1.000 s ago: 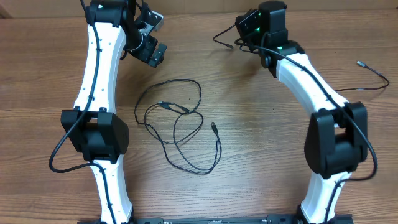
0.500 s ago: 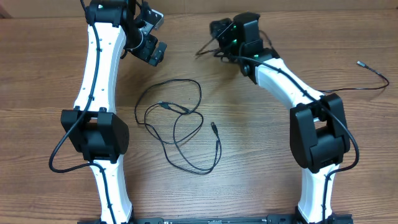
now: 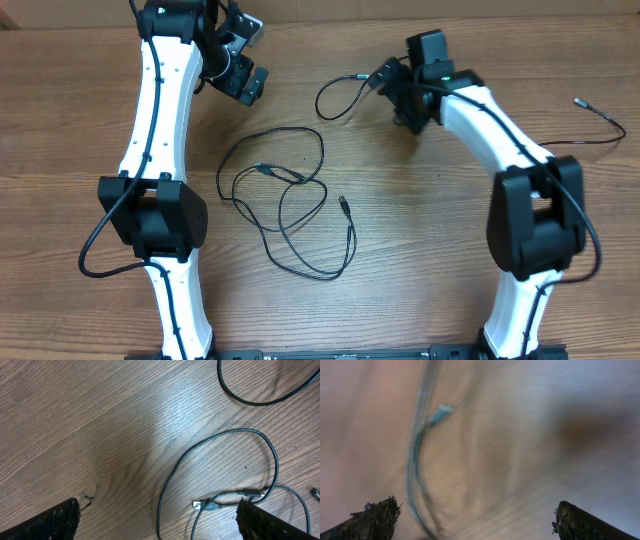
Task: Untangle cables
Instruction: 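Drag the cable far rightward with the right gripper, stretching it out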
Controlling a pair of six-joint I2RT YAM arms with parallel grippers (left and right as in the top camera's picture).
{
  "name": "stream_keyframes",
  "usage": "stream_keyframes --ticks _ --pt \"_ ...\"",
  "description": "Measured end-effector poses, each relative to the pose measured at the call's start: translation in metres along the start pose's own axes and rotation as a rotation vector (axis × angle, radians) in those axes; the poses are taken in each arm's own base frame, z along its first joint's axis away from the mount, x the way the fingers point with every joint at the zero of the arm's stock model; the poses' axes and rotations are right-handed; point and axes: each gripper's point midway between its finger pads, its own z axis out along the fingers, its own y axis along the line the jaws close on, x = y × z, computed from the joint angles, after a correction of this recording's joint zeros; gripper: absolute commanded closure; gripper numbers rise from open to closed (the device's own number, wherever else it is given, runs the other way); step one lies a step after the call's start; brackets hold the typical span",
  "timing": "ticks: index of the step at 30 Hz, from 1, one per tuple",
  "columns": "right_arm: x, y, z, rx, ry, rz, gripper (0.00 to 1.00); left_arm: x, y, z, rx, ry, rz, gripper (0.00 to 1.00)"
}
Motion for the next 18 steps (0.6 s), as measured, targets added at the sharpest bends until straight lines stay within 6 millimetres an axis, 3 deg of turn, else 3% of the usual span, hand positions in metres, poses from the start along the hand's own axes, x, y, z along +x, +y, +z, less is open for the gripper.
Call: stream_keyframes --ticks 4,7,13,16,18 --pt "-0.008 -0.036 -0.044 0.160 -0.043 -0.007 0.00 0.000 0.000 0.000 0.000 0.000 0.000 0.00" --pt "-0.028 -0.055 -0.072 0.229 -0.119 0.009 0.00 0.000 0.000 0.000 0.000 0.000 0.000 0.00" --pt "-0.081 -0.115 -0.095 0.301 -0.181 0.188 0.00 0.000 0.000 0.000 0.000 0.000 0.000 0.00" --pt "-0.102 -0.151 -0.108 0.318 -0.181 0.321 0.00 -0.001 0.000 0.000 -0.001 -0.003 0.001 0.00" --pt "-0.108 -0.164 -0.113 0.328 -0.183 0.368 0.00 -0.002 0.001 0.000 -0.003 -0.008 0.002 0.00"
